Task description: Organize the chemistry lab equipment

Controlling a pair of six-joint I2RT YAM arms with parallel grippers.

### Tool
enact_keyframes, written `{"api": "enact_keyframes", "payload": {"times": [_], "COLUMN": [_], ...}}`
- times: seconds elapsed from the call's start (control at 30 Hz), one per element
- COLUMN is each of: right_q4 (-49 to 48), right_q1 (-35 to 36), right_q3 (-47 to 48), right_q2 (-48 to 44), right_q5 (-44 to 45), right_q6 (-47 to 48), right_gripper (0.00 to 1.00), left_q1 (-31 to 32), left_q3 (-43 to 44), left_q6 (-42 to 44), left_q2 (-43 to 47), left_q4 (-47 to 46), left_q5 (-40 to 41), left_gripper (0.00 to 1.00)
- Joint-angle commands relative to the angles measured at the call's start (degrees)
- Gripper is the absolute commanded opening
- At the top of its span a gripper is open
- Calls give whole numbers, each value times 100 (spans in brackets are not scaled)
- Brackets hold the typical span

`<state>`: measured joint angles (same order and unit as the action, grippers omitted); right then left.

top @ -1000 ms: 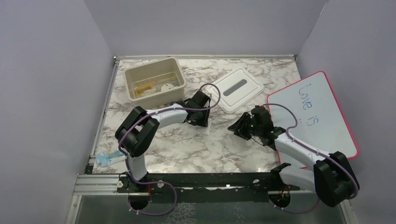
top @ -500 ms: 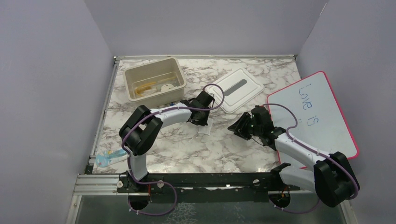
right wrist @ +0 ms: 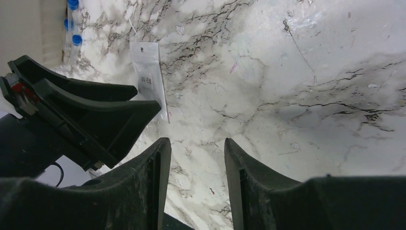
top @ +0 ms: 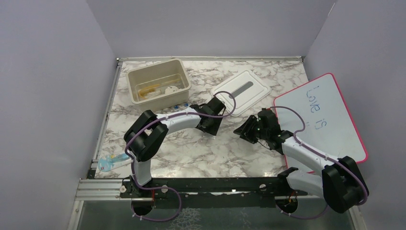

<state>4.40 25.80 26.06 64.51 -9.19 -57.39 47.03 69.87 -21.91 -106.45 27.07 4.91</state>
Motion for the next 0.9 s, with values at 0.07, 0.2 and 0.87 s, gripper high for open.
{"api": "enact_keyframes", "payload": {"times": [0.07, 0.2, 0.87], "right_q4": [78, 56, 124], "right_q1": [-14, -9, -12], "right_q3": [-49, -66, -58], "right_q2": [-73, -70, -184], "right_q5": [190, 173, 163], "right_q6": [43, 21, 8], "right_gripper": [49, 49, 49], "left_q1": [144, 169, 167], "left_q3": [66, 38, 84], "left_q6": [-100, -96, 191], "left_q2": [137, 121, 301], "left_q4": [290, 270, 251], "left_q5": [96, -162, 397], "left_gripper": [60, 62, 1]}}
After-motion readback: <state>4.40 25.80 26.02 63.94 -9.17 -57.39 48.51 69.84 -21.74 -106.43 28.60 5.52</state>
